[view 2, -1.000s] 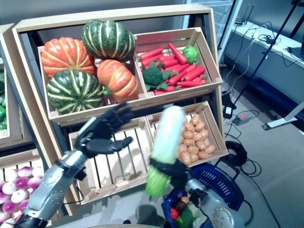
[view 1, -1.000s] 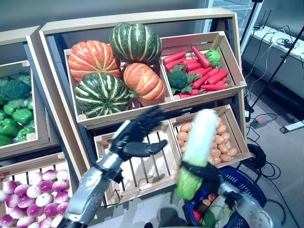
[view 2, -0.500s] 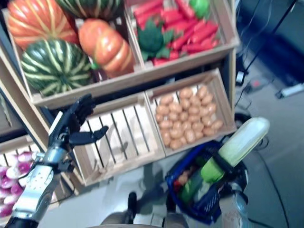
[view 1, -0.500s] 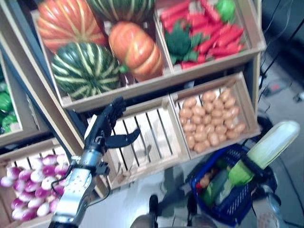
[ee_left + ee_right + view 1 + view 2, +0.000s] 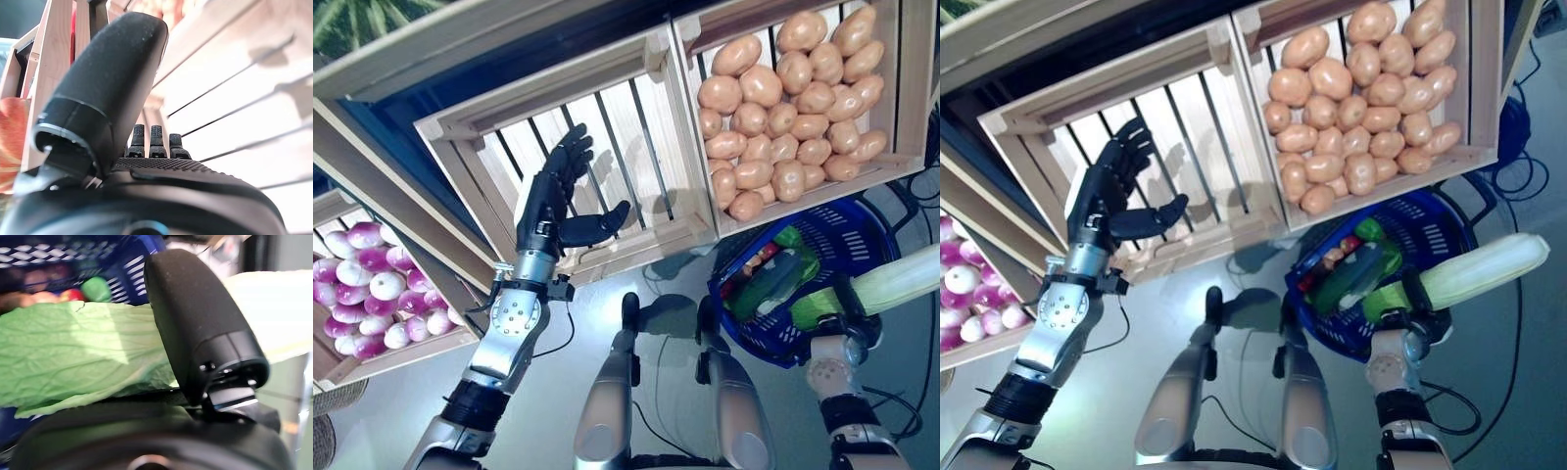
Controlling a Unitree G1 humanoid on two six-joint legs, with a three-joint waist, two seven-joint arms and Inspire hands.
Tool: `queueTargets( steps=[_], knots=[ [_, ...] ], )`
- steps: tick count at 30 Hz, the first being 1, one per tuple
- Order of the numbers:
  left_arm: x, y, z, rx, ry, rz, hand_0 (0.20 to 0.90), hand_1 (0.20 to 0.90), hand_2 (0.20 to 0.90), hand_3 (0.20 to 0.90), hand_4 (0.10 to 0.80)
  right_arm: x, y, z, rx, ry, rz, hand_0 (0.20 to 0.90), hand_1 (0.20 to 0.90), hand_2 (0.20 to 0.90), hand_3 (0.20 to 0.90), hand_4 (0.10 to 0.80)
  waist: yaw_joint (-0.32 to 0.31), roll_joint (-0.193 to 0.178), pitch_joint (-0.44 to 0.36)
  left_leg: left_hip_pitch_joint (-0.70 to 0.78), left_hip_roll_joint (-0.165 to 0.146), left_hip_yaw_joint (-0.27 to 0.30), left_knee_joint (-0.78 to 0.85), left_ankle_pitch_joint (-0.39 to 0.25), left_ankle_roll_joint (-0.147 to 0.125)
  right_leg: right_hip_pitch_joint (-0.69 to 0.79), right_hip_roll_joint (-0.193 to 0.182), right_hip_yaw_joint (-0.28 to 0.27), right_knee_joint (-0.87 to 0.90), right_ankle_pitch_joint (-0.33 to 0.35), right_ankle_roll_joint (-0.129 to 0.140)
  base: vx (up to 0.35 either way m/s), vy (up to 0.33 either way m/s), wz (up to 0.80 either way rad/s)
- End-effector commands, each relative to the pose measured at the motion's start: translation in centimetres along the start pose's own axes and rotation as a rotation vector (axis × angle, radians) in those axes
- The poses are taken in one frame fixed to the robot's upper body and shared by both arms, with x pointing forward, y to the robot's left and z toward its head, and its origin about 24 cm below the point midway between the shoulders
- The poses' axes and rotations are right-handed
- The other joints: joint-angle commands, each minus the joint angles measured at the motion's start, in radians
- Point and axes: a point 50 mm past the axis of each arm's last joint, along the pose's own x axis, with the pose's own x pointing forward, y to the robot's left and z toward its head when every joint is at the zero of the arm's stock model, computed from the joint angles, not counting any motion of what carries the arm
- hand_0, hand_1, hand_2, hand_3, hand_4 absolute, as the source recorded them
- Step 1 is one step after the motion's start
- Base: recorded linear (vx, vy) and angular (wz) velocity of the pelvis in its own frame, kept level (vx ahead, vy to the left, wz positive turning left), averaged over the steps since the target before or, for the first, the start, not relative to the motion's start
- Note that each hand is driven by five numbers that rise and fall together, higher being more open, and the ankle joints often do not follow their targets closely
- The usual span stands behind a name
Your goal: Put vegetables into the basket
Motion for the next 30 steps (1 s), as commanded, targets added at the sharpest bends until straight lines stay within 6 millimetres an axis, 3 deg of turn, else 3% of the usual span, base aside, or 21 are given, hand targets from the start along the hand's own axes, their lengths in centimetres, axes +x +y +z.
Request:
queueTargets(
  steps=[1, 3, 9, 20, 21, 22, 30],
  knots=[
    [1.8, -1.5, 5.6, -0.158, -0.348, -0.072, 0.900, 0.900, 0.900, 0.900, 0.800, 0.4, 2.5, 3.0, 0.129, -0.092, 0.101, 0.300, 0.300, 0.300, 0.300, 0.400, 0.010, -0.004, 0.009, -0.124, -0.078, -0.025, 0.102, -0.030, 0.002, -0.012, -0.017, -0.034, 0.065, -0.027, -0.004, -0.073, -0.018, 0.04],
    [2.2, -2.3, 5.4, -0.287, -0.344, -0.106, 0.900, 0.900, 0.900, 0.900, 0.800, 0.5, 4.2, 2.4, 0.122, -0.044, 0.119, 0.300, 0.300, 0.300, 0.300, 0.400, 0.020, 0.000, 0.009, -0.177, -0.099, -0.018, 0.140, -0.042, 0.010, -0.080, -0.023, -0.037, 0.112, -0.038, -0.007, -0.094, -0.023, 0.07],
    [2.7, -3.9, 5.3, -0.432, -0.341, -0.178, 0.900, 0.900, 0.900, 0.900, 0.800, 1.4, 6.0, 1.5, 0.128, 0.119, 0.155, 0.300, 0.300, 0.300, 0.300, 0.400, 0.043, 0.010, 0.009, -0.298, -0.113, -0.027, 0.237, -0.061, 0.022, -0.218, -0.042, -0.022, 0.206, -0.048, -0.008, -0.074, -0.011, 0.19],
    [3.5, -3.9, 6.0, -0.505, -0.371, -0.231, 0.900, 0.900, 0.900, 0.900, 0.800, 2.3, 5.8, 0.5, 0.306, 0.314, 0.094, 0.300, 0.300, 0.300, 0.300, 0.400, 0.061, 0.022, 0.009, -0.393, -0.125, -0.024, 0.300, -0.075, 0.034, -0.318, -0.041, -0.007, 0.262, -0.050, -0.014, -0.041, -0.043, 0.07],
    [3.6, -3.9, 6.1, -0.503, -0.377, -0.238, 0.900, 0.900, 0.900, 0.900, 0.800, 2.4, 5.6, 0.5, 0.335, 0.339, 0.072, 0.712, 0.712, 0.712, 0.712, 0.675, 0.062, 0.024, 0.009, -0.396, -0.126, -0.023, 0.304, -0.077, 0.034, -0.323, -0.041, -0.008, 0.266, -0.050, -0.013, -0.030, -0.017, 0.08],
    [3.6, -3.9, 6.3, -0.506, -0.385, -0.243, 0.900, 0.900, 0.900, 0.900, 0.800, 2.5, 5.4, 0.6, 0.363, 0.351, 0.050, 0.900, 0.900, 0.900, 0.900, 0.800, 0.063, 0.025, 0.009, -0.397, -0.126, -0.022, 0.306, -0.079, 0.034, -0.324, -0.042, -0.009, 0.270, -0.050, -0.013, -0.021, -0.012, 0.06],
    [3.8, -3.6, 7.0, -0.485, -0.417, -0.270, 0.900, 0.900, 0.900, 0.900, 0.800, 2.9, 4.1, 1.0, 0.425, 0.359, -0.072, 0.900, 0.900, 0.900, 0.900, 0.800, 0.062, 0.013, 0.009, -0.361, -0.128, -0.021, 0.310, -0.096, 0.032, -0.290, -0.028, -0.013, 0.274, -0.057, -0.017, -0.002, -0.002, 0.01]
  ],
)
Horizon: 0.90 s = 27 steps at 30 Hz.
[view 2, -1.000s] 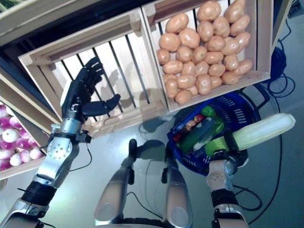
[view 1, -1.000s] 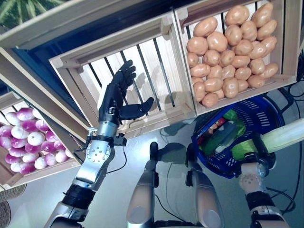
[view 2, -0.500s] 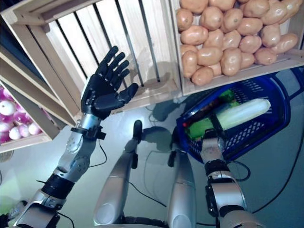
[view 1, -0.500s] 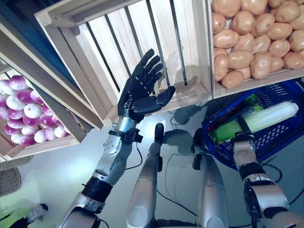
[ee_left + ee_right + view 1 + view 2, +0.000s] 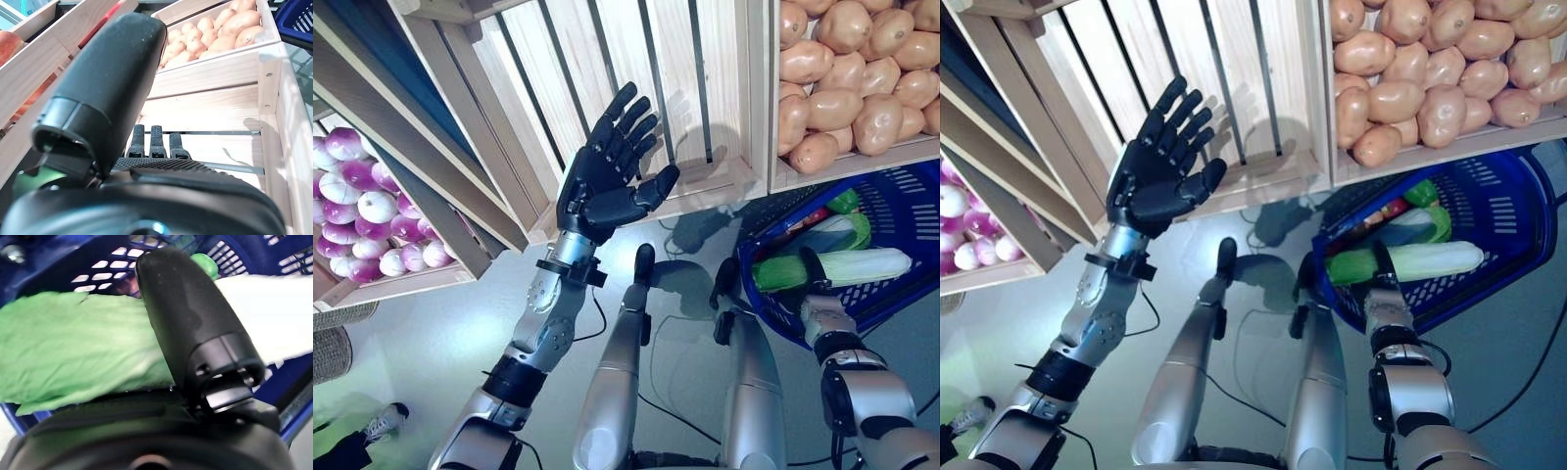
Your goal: Put vegetables into the basket
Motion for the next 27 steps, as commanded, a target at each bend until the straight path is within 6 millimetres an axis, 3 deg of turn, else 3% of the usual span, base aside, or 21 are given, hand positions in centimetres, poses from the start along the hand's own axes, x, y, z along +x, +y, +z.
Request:
queueTargets(
  steps=[1, 5, 9, 13, 15, 17, 20, 23, 26, 27],
  knots=[
    [1.6, -2.3, 4.9, 0.038, -0.274, -0.159, 0.900, 0.900, 0.900, 0.900, 0.800, 0.0, -0.8, 3.5, 0.077, -0.097, -0.055, 0.900, 0.900, 0.900, 0.900, 0.800, 0.003, 0.006, -0.003, -0.013, -0.073, 0.031, 0.097, -0.083, 0.030, 0.093, 0.042, -0.018, -0.068, 0.049, -0.002, 0.000, 0.000, 0.00],
    [1.1, -1.3, 4.6, 0.066, -0.224, -0.134, 0.900, 0.900, 0.900, 0.900, 0.800, -0.2, -1.2, 3.3, -0.013, -0.157, -0.058, 0.900, 0.900, 0.900, 0.900, 0.800, 0.001, -0.015, -0.003, 0.089, -0.067, 0.033, 0.050, -0.085, 0.022, 0.203, 0.063, -0.024, -0.112, 0.044, -0.004, 0.006, 0.013, -0.05],
    [0.4, -0.8, 4.2, 0.042, -0.167, -0.153, 0.900, 0.900, 0.900, 0.900, 0.800, -0.7, -1.7, 3.2, -0.272, -0.300, -0.077, 0.900, 0.900, 0.900, 0.900, 0.800, -0.001, -0.032, -0.023, 0.186, -0.054, 0.040, -0.011, -0.077, 0.012, 0.317, 0.076, -0.032, -0.180, 0.047, -0.007, 0.051, 0.034, -0.08],
    [-1.3, 0.2, 2.7, 0.003, -0.059, -0.110, 0.900, 0.900, 0.900, 0.900, 0.800, -1.0, -4.6, 3.1, -0.512, -0.376, -0.096, 0.900, 0.900, 0.900, 0.900, 0.800, -0.006, -0.044, -0.090, 0.311, -0.022, 0.047, -0.097, -0.067, 0.006, 0.450, 0.082, -0.032, -0.266, 0.046, -0.007, 0.137, 0.063, -0.10],
    [-2.5, 0.5, 1.7, 0.072, 0.010, -0.117, 0.900, 0.900, 0.900, 0.900, 0.800, -1.4, -6.0, 3.5, -0.654, -0.428, -0.075, 0.900, 0.900, 0.900, 0.900, 0.800, -0.011, -0.045, -0.124, 0.361, -0.007, 0.049, -0.141, -0.053, 0.004, 0.500, 0.081, -0.036, -0.309, 0.057, -0.004, 0.153, 0.071, -0.04],
    [-5.4, 1.6, -0.2, 0.069, 0.143, -0.066, 0.900, 0.900, 0.900, 0.900, 0.800, -2.8, -8.0, 2.7, -0.892, -0.453, 0.021, 0.900, 0.900, 0.900, 0.900, 0.800, -0.024, -0.044, -0.182, 0.438, 0.009, 0.055, -0.202, -0.039, 0.002, 0.578, 0.070, -0.032, -0.375, 0.076, 0.004, 0.195, 0.112, -0.08],
    [-7.8, 2.5, -1.8, 0.026, 0.265, -0.028, 0.900, 0.900, 0.900, 0.900, 0.800, -3.9, -9.3, 1.8, -1.025, -0.456, 0.112, 0.900, 0.900, 0.900, 0.900, 0.800, -0.038, -0.050, -0.222, 0.491, 0.017, 0.056, -0.248, -0.030, 0.000, 0.631, 0.063, -0.026, -0.418, 0.088, 0.015, 0.157, 0.070, -0.17],
    [-12.0, 3.2, -4.6, 0.015, 0.462, -0.006, 0.900, 0.900, 0.900, 0.900, 0.800, -4.9, -12.1, 1.5, -1.199, -0.375, 0.193, 0.900, 0.900, 0.900, 0.900, 0.800, -0.057, -0.058, -0.293, 0.567, 0.030, 0.069, -0.301, -0.025, -0.003, 0.704, 0.053, -0.019, -0.479, 0.105, 0.032, 0.231, 0.070, -0.07],
    [-15.5, 4.0, -7.1, 0.052, 0.649, 0.017, 0.900, 0.900, 0.900, 0.900, 0.800, -4.8, -14.7, 1.4, -1.344, -0.258, 0.209, 0.900, 0.900, 0.900, 0.900, 0.800, -0.072, -0.053, -0.352, 0.615, 0.041, 0.078, -0.329, -0.025, -0.007, 0.743, 0.047, -0.013, -0.512, 0.113, 0.043, 0.211, 0.074, -0.04],
    [-15.7, 4.0, -7.2, 0.061, 0.665, 0.019, 0.900, 0.900, 0.900, 0.900, 0.800, -4.7, -14.9, 1.4, -1.361, -0.247, 0.211, 0.900, 0.900, 0.900, 0.900, 0.800, -0.073, -0.052, -0.354, 0.620, 0.042, 0.078, -0.333, -0.025, -0.007, 0.747, 0.047, -0.012, -0.514, 0.114, 0.043, 0.247, 0.083, -0.02]
  ],
)
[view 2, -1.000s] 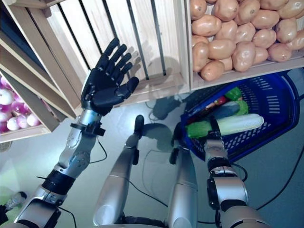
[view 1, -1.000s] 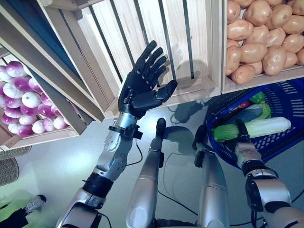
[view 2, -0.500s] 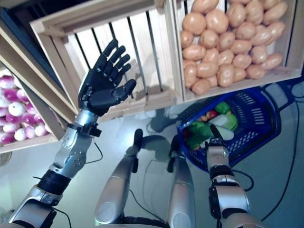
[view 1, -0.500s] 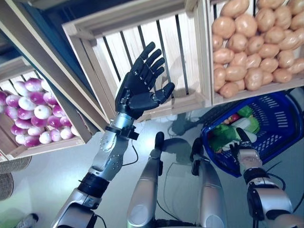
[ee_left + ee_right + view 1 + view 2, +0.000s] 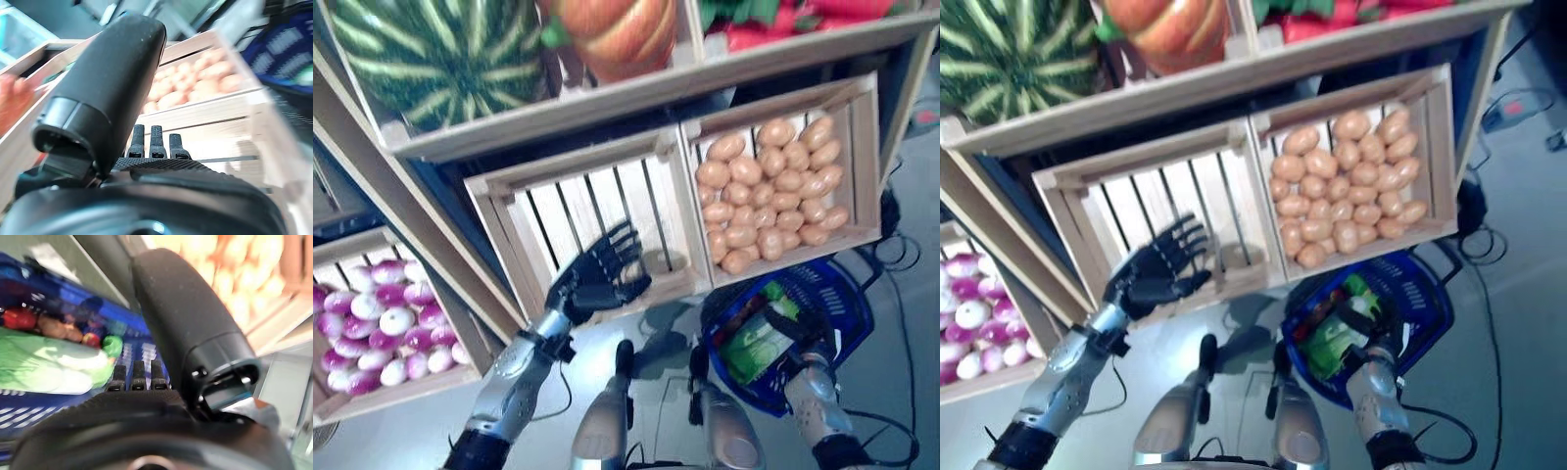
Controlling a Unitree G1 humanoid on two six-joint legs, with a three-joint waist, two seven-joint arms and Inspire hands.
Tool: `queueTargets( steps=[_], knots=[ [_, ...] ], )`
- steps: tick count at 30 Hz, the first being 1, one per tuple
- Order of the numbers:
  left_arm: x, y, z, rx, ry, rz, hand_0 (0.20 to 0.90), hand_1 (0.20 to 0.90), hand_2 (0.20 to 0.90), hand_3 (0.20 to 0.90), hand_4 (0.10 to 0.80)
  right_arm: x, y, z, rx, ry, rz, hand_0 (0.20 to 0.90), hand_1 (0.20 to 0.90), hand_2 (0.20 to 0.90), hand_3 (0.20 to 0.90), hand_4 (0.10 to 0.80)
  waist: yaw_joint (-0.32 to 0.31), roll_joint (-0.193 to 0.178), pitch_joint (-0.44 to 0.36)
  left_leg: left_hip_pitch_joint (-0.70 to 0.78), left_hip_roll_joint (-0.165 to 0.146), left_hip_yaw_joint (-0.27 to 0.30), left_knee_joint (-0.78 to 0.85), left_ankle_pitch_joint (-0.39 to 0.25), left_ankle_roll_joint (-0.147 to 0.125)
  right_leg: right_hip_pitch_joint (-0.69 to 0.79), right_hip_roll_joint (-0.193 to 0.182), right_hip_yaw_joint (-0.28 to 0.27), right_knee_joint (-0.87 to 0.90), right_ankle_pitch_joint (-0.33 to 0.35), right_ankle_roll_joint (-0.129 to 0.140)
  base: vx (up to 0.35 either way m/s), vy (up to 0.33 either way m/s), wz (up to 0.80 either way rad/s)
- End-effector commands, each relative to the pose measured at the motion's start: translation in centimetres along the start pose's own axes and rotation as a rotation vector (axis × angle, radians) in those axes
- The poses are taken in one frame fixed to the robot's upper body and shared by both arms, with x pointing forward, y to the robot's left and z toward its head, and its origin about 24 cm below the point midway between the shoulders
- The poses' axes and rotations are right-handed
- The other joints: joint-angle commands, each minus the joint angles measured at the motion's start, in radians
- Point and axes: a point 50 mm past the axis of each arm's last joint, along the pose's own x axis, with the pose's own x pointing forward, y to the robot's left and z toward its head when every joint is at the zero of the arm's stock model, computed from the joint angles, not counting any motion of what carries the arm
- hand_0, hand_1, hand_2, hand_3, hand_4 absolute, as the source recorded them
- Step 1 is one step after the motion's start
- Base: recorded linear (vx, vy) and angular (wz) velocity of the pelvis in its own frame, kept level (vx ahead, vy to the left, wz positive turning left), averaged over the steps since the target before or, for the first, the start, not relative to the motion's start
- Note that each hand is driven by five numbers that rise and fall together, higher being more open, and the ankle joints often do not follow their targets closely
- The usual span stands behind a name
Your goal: Put vegetables into the basket
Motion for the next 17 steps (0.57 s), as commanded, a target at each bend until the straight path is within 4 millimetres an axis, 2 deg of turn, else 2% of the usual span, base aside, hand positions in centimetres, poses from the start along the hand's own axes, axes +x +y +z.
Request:
queueTargets(
  steps=[1, 4, 7, 10, 13, 17],
  knots=[
    [-1.2, 0.0, -2.7, 0.168, 0.098, -0.043, 0.900, 0.900, 0.900, 0.900, 0.800, -1.1, -2.6, -2.3, -0.247, 0.046, 0.109, 0.900, 0.900, 0.900, 0.900, 0.800, -0.015, 0.011, -0.188, -0.025, 0.012, 0.030, 0.000, -0.002, -0.040, 0.062, -0.015, -0.024, -0.052, 0.055, -0.004, 0.227, 0.077, 0.00],
    [-2.3, 1.5, -5.8, 0.108, 0.240, 0.065, 0.900, 0.900, 0.900, 0.900, 0.800, -1.7, -2.9, -5.1, -0.344, 0.188, 0.145, 0.900, 0.900, 0.900, 0.900, 0.800, -0.020, 0.015, -0.222, 0.008, 0.016, 0.036, -0.010, -0.010, -0.045, 0.089, -0.025, -0.027, -0.075, 0.061, 0.006, 0.173, 0.063, -0.01],
    [-3.0, 1.9, -7.8, 0.159, 0.335, 0.102, 0.900, 0.900, 0.900, 0.900, 0.800, -2.7, -3.1, -7.7, -0.466, 0.301, 0.202, 0.900, 0.900, 0.900, 0.900, 0.800, -0.025, 0.014, -0.236, 0.035, 0.018, 0.046, -0.010, -0.023, -0.045, 0.109, -0.032, -0.031, -0.078, 0.057, 0.009, 0.103, 0.042, -0.07],
    [-3.8, 2.4, -9.7, 0.206, 0.436, 0.140, 0.900, 0.900, 0.900, 0.900, 0.800, -3.5, -3.7, -9.4, -0.560, 0.397, 0.206, 0.900, 0.900, 0.900, 0.900, 0.800, -0.031, 0.014, -0.245, 0.059, 0.018, 0.054, -0.007, -0.036, -0.043, 0.125, -0.040, -0.030, -0.068, 0.048, 0.013, 0.090, 0.056, 0.02],
    [-4.5, 2.7, -11.4, 0.267, 0.533, 0.180, 0.900, 0.900, 0.900, 0.900, 0.800, -4.3, -5.0, -11.0, -0.539, 0.498, 0.122, 0.900, 0.900, 0.900, 0.900, 0.800, -0.039, 0.014, -0.252, 0.083, 0.020, 0.063, -0.005, -0.047, -0.041, 0.143, -0.044, -0.027, -0.062, 0.040, 0.015, 0.089, 0.043, -0.03],
    [-6.8, 2.9, -14.4, 0.245, 0.702, 0.274, 0.900, 0.900, 0.900, 0.900, 0.800, -5.5, -6.8, -12.8, -0.500, 0.604, 0.033, 0.900, 0.900, 0.900, 0.900, 0.800, -0.048, 0.018, -0.260, 0.125, 0.022, 0.068, -0.010, -0.063, -0.034, 0.176, -0.046, -0.019, -0.062, 0.029, 0.019, 0.096, 0.043, -0.07]
  ],
)
